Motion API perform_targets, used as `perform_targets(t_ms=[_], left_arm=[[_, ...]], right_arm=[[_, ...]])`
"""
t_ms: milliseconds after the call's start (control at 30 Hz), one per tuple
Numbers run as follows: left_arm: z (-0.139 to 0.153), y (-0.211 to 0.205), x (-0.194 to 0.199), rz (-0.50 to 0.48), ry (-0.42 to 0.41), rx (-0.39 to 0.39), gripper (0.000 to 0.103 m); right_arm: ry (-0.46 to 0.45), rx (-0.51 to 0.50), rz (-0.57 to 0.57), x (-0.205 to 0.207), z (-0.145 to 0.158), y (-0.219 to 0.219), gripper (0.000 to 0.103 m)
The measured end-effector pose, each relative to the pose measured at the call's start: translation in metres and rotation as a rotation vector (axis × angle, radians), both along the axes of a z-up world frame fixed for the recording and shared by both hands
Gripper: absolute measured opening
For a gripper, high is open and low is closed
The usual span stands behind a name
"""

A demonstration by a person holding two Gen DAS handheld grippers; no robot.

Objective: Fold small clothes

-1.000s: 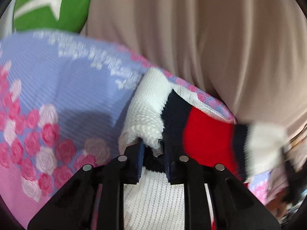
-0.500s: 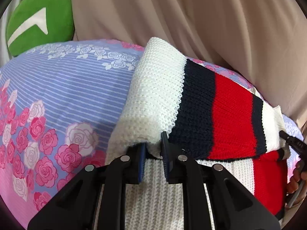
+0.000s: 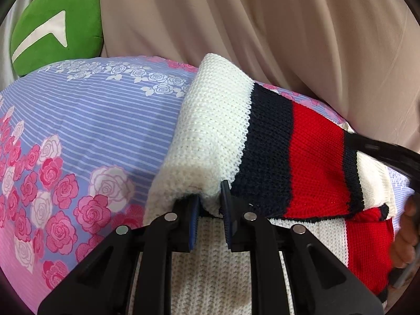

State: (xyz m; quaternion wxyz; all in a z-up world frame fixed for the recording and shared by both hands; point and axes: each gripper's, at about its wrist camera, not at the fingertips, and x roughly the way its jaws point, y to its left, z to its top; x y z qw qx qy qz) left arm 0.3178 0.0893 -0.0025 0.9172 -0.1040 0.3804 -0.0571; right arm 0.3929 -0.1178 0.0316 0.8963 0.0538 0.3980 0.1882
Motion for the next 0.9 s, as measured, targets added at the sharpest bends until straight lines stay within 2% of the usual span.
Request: perform_targets(t_ms=[67,100,133,267,300,333,367,400,433,500,600,667,700,733,833,900], left_arm=[[0.001,-0.001,0.001,0.001,0.0,0.002,0.016],[0.002,-0.002,0.001,0.001,0.0,0.003,0.016],[0.002,-0.003,0.001,0.002,0.001,0.005,0.016],[0.003,-0.005,0.001,0.004,0.001,0.001,0.016],[0.003,-0.004,0.001,0.006,0.002,-0.005,0.016],[0.003,-0.003,0.001,0.01,0.002,-0.016,0.016],[0.003,-0.001,0.001,0.014,0.001,-0.027,0.016],[0.002,0.002,0.002,0.02,0.001,-0.04,0.016],[0.002,0.003,0.002,0.021,0.001,-0.045,0.016],[0.002,0.003,0.002,0.024,0.001,-0.045,0.016],[0.002,0.003,0.002,0.023,0.0,-0.041,0.016],[0.002,0.004,0.002,0.02,0.0,-0.043,0.016],[0.002,0.003,0.002,0.022,0.0,-0.041,0.016],[0.002,0.002,0.002,0.021,0.0,-0.038,0.016],[0.002,0.001,0.003,0.019,-0.001,-0.023,0.016],[0.002,-0.001,0.003,0.019,-0.001,-0.016,0.016]], right_arm=[[0.012,-0.072,-0.001,0.024,-0.012,0.029,0.004],[0.007,-0.106,-0.005,0.031,-0.016,0.037,0.0],[-0.01,-0.113,-0.006,0.038,-0.017,0.042,0.0],[0.01,-0.031,-0.062,0.058,-0.005,0.036,0.0],[-0.007,-0.017,-0.068,0.055,0.001,0.033,0.004],[-0.029,-0.011,-0.063,0.052,0.006,0.033,0.019],[-0.056,-0.018,-0.047,0.046,0.012,0.034,0.028],[-0.07,-0.023,-0.036,0.044,0.014,0.034,0.049],[-0.081,-0.036,-0.029,0.043,0.016,0.037,0.056],[-0.079,-0.074,-0.006,0.051,0.015,0.045,0.057],[-0.022,-0.13,0.043,0.07,0.002,0.065,0.057],[-0.022,-0.202,0.051,0.078,-0.008,0.074,0.04],[-0.034,-0.209,0.062,0.079,-0.007,0.077,0.011],[-0.042,-0.198,0.057,0.08,-0.004,0.078,0.006],[-0.115,-0.167,0.029,0.078,0.015,0.071,0.003],[-0.125,-0.15,0.005,0.083,0.017,0.066,0.003]])
